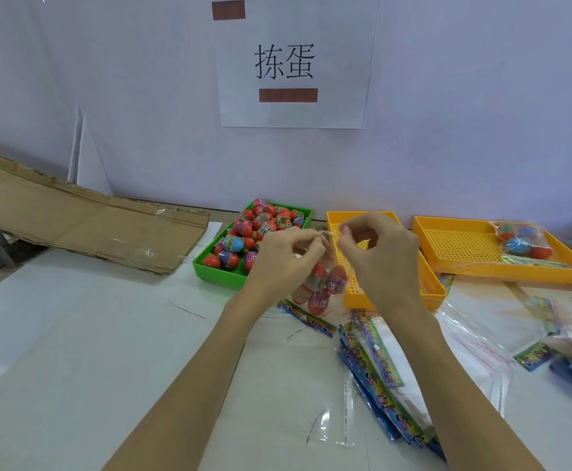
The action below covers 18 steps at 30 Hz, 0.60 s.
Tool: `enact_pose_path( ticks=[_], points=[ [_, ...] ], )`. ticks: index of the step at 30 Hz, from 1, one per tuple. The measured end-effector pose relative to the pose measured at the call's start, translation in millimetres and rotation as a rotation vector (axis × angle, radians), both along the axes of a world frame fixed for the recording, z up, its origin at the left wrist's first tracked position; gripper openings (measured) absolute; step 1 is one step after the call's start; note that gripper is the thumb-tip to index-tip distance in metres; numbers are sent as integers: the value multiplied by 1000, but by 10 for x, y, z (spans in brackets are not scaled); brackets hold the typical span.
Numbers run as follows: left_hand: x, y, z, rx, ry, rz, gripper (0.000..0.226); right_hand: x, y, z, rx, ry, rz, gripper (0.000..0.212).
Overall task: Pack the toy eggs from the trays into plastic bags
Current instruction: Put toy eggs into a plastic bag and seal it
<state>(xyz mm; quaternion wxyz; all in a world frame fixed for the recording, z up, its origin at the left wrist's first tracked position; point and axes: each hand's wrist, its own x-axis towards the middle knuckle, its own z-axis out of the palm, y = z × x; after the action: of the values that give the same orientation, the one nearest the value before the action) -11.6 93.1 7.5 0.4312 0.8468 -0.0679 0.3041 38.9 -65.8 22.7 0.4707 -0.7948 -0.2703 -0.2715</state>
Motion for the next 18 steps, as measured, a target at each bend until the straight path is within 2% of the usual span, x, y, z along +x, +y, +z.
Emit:
enact_pose_path(
  ticks=[4, 8, 12, 18],
  points=[
    [16, 133, 27, -273, 51, 30, 28, 282, -342, 36, 131, 85, -169, 8],
    [58, 206, 6, -439, 32, 170, 35, 551, -732, -112, 87, 207, -342, 14],
    [58, 235, -7, -459, 45, 234, 54, 602, -768, -240, -53, 279, -231, 11],
    [72, 216, -34, -462, 121, 173, 33, 555, -605, -268, -211, 240, -73, 11]
  ],
)
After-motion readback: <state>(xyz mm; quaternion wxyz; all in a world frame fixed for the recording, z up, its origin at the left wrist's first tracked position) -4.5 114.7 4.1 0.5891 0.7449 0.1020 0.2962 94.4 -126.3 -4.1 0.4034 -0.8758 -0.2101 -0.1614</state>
